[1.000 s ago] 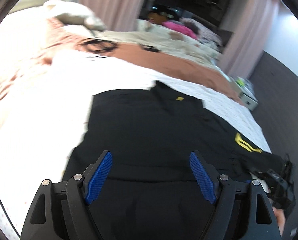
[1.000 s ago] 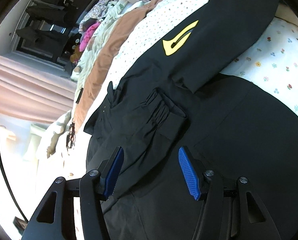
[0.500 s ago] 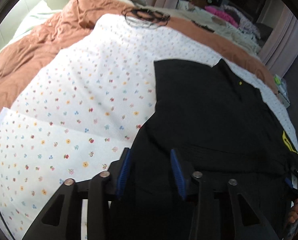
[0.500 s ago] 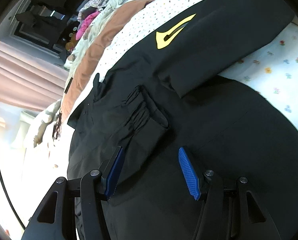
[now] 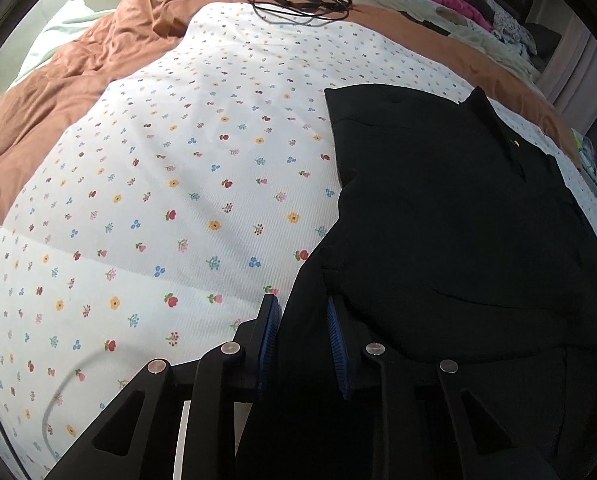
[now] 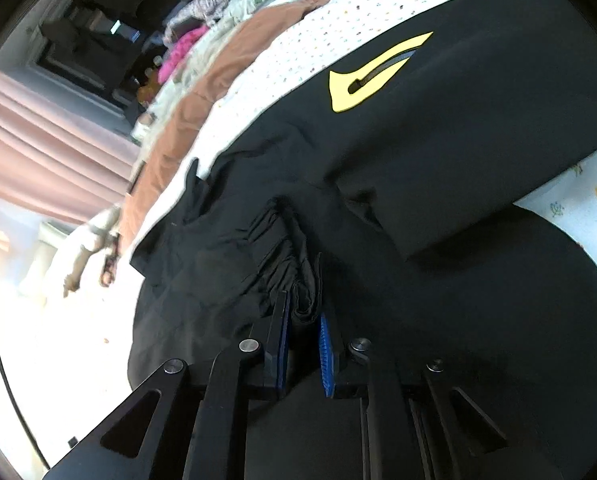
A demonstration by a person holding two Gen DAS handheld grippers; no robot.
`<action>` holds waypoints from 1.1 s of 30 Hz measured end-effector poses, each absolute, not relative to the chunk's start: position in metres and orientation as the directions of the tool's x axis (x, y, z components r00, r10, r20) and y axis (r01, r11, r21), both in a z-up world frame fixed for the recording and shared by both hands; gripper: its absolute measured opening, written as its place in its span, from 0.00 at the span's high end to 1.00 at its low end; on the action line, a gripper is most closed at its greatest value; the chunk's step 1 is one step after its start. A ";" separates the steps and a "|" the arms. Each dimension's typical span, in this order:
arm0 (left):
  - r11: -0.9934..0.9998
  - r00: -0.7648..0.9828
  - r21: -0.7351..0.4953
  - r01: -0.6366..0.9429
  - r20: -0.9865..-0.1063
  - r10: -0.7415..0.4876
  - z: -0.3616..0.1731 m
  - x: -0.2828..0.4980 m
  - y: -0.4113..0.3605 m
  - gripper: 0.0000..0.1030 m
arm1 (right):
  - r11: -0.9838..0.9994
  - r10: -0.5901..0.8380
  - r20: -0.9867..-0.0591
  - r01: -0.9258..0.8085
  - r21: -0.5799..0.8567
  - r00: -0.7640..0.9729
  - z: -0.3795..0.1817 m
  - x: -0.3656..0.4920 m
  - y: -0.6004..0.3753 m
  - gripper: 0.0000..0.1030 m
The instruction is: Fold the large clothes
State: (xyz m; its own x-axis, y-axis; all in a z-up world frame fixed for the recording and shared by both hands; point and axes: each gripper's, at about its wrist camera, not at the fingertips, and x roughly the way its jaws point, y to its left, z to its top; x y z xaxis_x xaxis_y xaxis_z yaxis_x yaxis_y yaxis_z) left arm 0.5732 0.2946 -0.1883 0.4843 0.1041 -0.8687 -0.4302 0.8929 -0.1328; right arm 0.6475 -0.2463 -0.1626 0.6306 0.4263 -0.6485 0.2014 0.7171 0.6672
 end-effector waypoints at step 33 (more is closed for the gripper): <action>0.873 0.603 -0.222 -0.434 -0.792 0.099 -0.142 0.563 0.284 0.22 | 0.775 0.246 -0.599 0.217 0.593 0.762 -0.102 0.625 -0.302 0.33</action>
